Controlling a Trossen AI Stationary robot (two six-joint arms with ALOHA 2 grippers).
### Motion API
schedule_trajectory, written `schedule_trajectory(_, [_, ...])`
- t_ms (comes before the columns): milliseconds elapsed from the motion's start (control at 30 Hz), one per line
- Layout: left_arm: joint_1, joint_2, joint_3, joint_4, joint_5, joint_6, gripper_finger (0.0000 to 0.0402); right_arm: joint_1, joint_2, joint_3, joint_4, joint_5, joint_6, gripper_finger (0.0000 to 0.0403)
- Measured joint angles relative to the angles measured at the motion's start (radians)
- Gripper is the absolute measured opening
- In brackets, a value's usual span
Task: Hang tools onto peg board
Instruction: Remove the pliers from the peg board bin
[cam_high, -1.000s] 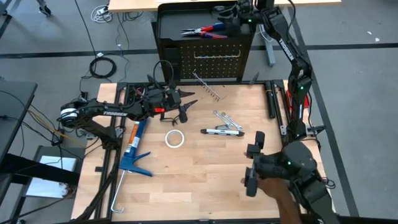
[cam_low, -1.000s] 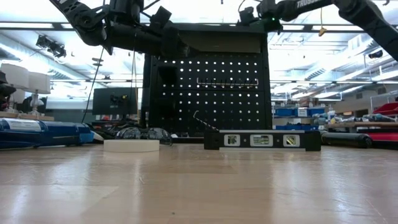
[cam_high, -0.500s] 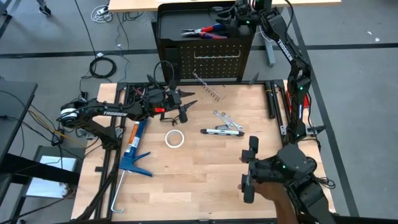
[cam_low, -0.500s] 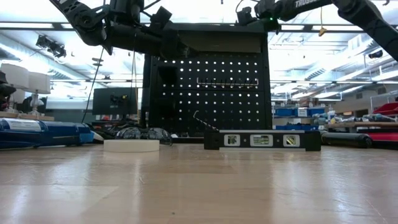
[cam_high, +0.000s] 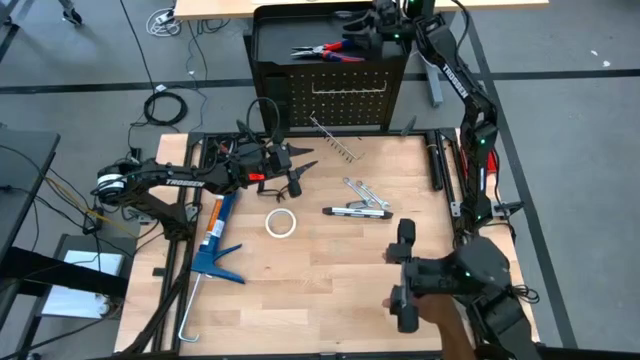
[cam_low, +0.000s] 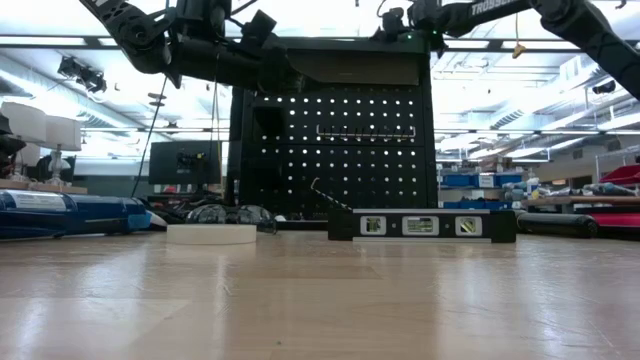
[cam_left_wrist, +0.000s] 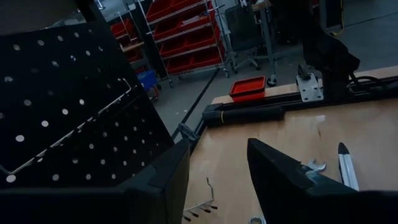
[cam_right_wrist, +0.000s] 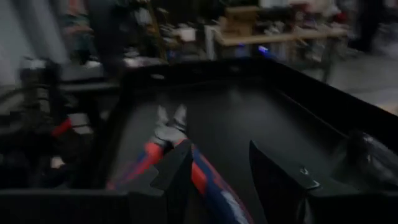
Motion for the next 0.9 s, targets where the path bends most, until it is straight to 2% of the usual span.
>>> schedule_trajectory(167, [0.0, 0.0, 0.0, -0.003, 0.0, 0.0, 0.0165, 0.001, -0.008, 0.016, 0.098, 0.015, 0.04, 0.0169])
schedule_trajectory(333, [0.0, 0.0, 0.0, -0.012, 0.0, 0.0, 0.0165, 0.004, -0.028, 0.016, 0.097, 0.042, 0.041, 0.0169])
schedule_trajectory(667, [0.0, 0.0, 0.0, -0.013, 0.0, 0.0, 0.0165, 0.0, -0.039, 0.018, 0.119, 0.422, -0.041, 0.0169])
schedule_trajectory(900, [0.0, 0.0, 0.0, -0.013, 0.0, 0.0, 0.0165, -0.007, -0.039, 0.018, 0.162, 0.418, -0.097, 0.0169])
